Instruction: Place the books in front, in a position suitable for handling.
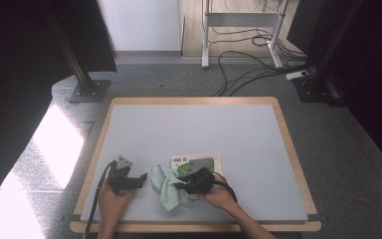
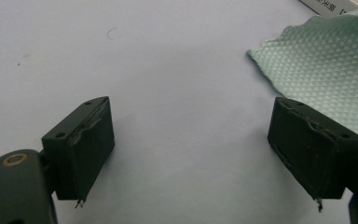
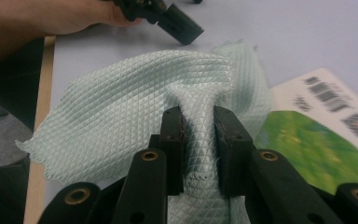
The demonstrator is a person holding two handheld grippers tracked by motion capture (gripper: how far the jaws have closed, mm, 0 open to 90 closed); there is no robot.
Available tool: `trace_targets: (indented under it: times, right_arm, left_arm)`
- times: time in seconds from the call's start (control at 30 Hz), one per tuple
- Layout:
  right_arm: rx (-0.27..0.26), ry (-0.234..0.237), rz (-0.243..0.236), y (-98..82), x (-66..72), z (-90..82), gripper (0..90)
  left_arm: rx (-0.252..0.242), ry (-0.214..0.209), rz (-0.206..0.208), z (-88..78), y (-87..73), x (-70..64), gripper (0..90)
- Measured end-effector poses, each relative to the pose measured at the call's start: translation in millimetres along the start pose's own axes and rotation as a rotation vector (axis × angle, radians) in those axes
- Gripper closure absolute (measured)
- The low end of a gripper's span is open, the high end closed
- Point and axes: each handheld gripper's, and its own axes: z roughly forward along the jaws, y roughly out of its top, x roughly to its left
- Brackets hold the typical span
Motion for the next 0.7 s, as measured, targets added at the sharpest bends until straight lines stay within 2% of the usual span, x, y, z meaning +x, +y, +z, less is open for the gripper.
trace_targets:
  times: [0.13,0.7]
  right_arm:
    - [-0.024,-0.03,0.002,-2.4,-4.0,-19.9,73.7]
    - [-0.071,-0.206,0.09,-32.6,-32.1,-100.1,73.8]
  left_arm:
    - [0.002,0.0,0.002,-0.1,0.0,0.1,14.6]
    - [0.002,0.0,0.002,-0.2,0.0,0.1,14.6]
